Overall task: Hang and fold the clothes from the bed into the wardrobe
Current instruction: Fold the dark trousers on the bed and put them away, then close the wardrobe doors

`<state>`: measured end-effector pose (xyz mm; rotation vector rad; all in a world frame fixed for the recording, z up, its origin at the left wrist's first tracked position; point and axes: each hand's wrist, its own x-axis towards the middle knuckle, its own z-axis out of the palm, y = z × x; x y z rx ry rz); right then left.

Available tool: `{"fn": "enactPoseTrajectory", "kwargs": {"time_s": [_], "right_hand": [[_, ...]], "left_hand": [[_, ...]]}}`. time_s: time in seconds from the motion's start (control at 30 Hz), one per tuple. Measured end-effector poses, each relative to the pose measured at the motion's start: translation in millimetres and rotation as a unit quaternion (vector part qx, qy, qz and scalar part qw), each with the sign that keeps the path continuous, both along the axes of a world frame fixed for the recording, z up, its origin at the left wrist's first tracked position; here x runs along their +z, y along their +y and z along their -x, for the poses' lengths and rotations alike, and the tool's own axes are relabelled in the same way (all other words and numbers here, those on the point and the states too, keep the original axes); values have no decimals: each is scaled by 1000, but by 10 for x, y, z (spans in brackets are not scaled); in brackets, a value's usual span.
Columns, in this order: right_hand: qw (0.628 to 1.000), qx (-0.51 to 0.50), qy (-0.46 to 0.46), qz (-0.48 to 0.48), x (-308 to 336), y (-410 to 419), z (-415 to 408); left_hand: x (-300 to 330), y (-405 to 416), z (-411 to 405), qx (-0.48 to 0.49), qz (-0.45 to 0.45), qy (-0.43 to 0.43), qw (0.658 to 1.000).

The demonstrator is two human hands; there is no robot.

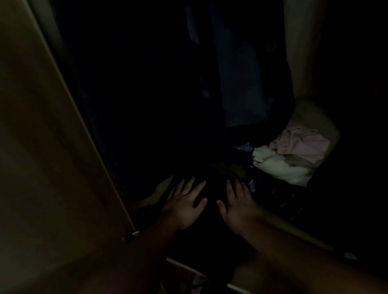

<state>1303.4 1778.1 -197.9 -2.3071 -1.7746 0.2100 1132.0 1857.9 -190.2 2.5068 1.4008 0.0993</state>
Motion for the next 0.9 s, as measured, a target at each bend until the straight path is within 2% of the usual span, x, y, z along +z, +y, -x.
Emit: {"fn": "enactPoseTrajectory", "kwargs": {"time_s": [0.23,0.33,0.43,0.6,0.67,0.9], "right_hand": [[998,1,52,18,60,-37,-93],[996,12,72,-47,227,-162,-63],[987,11,95,-126,358,-443,2],[973,-14,133,-187,412,-1181,137],[970,-27,144,-193,404,-1543,183],[973,-107,94,-182,299,-3068,253]], "left_hand": [[181,-32,-40,-21,14,57,998],[280,-119,-30,-29,-23,73,997],[350,-332,-24,-52,-69,44,995],[416,-955,-32,-115,-87,-61,988],[403,-1274,-49,-145,-98,-65,982],[277,-2629,-69,-183,-85,-59,978]]}}
